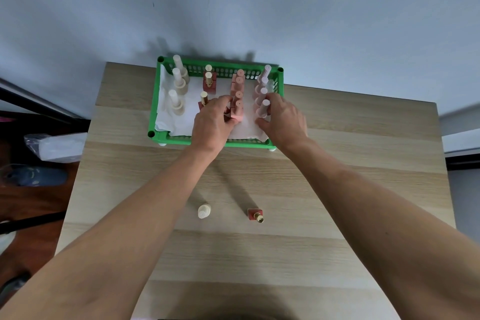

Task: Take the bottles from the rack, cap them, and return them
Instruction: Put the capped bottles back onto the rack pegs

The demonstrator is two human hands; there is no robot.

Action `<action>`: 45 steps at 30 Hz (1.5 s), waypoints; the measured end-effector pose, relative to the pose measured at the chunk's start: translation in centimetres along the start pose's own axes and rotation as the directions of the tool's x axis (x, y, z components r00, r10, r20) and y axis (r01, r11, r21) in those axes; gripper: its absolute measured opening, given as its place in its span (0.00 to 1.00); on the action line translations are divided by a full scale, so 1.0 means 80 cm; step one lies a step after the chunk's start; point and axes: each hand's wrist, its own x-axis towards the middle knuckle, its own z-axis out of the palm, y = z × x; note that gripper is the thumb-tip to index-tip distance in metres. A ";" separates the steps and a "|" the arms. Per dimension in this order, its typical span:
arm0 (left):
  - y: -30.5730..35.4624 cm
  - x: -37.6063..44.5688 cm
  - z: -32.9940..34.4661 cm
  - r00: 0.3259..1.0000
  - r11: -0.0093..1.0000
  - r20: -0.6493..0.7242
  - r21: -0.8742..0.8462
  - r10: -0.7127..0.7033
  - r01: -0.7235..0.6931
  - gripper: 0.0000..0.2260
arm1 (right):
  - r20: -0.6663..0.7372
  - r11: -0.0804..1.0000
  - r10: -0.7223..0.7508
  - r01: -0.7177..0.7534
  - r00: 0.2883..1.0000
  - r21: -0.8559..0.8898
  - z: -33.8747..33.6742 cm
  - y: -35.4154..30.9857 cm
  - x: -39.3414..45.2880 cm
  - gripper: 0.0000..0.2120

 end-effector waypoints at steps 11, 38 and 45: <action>0.004 0.000 0.001 1.000 0.999 -0.016 0.039 0.005 -0.005 0.18 | -0.017 1.000 0.005 -0.005 1.000 -0.020 0.000 0.000 0.002 0.22; 0.014 0.016 0.006 0.998 0.996 -0.012 0.070 -0.060 0.060 0.15 | -0.050 0.999 0.016 -0.018 0.999 -0.041 0.004 -0.002 0.004 0.26; 0.015 0.014 0.005 0.999 0.997 -0.023 0.065 -0.048 0.049 0.15 | -0.031 0.998 0.028 -0.029 0.999 -0.047 0.001 -0.003 0.002 0.26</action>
